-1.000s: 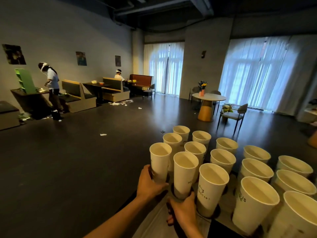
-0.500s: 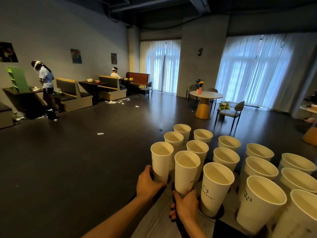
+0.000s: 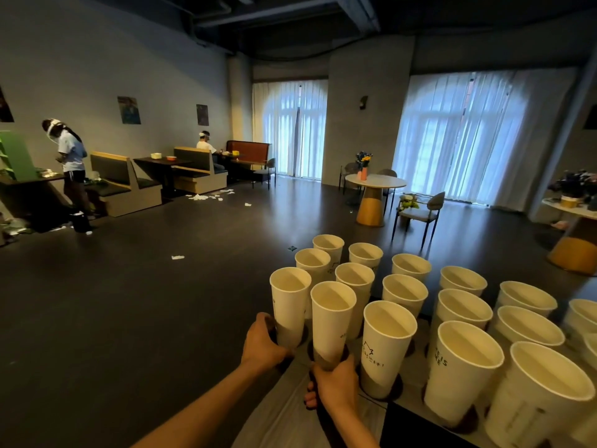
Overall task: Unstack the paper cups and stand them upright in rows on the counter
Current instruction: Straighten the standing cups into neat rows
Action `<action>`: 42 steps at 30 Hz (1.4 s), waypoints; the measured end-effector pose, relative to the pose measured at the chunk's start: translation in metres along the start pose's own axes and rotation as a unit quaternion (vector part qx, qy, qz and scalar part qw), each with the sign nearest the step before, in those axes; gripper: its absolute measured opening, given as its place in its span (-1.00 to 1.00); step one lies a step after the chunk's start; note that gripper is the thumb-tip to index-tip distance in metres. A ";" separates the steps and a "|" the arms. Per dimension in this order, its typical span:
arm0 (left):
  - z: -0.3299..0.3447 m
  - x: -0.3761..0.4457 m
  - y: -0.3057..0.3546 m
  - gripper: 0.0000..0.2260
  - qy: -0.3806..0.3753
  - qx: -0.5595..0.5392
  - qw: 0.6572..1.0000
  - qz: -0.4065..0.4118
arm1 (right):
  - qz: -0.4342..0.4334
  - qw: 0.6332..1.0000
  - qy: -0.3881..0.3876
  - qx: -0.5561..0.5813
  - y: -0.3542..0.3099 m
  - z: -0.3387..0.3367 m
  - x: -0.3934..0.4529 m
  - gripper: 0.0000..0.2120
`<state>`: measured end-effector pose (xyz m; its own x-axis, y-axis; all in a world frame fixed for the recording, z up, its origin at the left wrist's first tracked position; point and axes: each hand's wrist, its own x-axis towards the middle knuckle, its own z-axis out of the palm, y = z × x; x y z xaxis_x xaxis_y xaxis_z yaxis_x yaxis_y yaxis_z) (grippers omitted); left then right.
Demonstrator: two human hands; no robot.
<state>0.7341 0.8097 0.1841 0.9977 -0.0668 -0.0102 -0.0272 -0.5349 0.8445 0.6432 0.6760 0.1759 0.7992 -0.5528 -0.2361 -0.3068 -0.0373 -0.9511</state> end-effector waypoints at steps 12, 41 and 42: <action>0.028 -0.075 0.014 -0.74 0.074 -0.028 0.996 -0.041 | 0.037 0.998 -0.043 -0.020 0.008 -0.057 -0.044 -0.74; 0.142 -0.122 0.092 -0.33 -0.057 -0.057 0.997 -0.009 | 0.059 0.994 0.028 -0.083 0.033 -0.228 -0.021 -0.28; 0.142 -0.122 0.093 -0.34 -0.058 -0.063 0.996 -0.010 | 0.060 0.995 0.023 -0.079 0.031 -0.229 -0.023 -0.29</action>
<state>0.6006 0.6487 0.1878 0.9839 -0.1577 -0.0837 0.0082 -0.4281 0.9037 0.4972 0.4966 0.1976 0.7281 -0.5992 -0.3328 -0.4790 -0.0976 -0.8724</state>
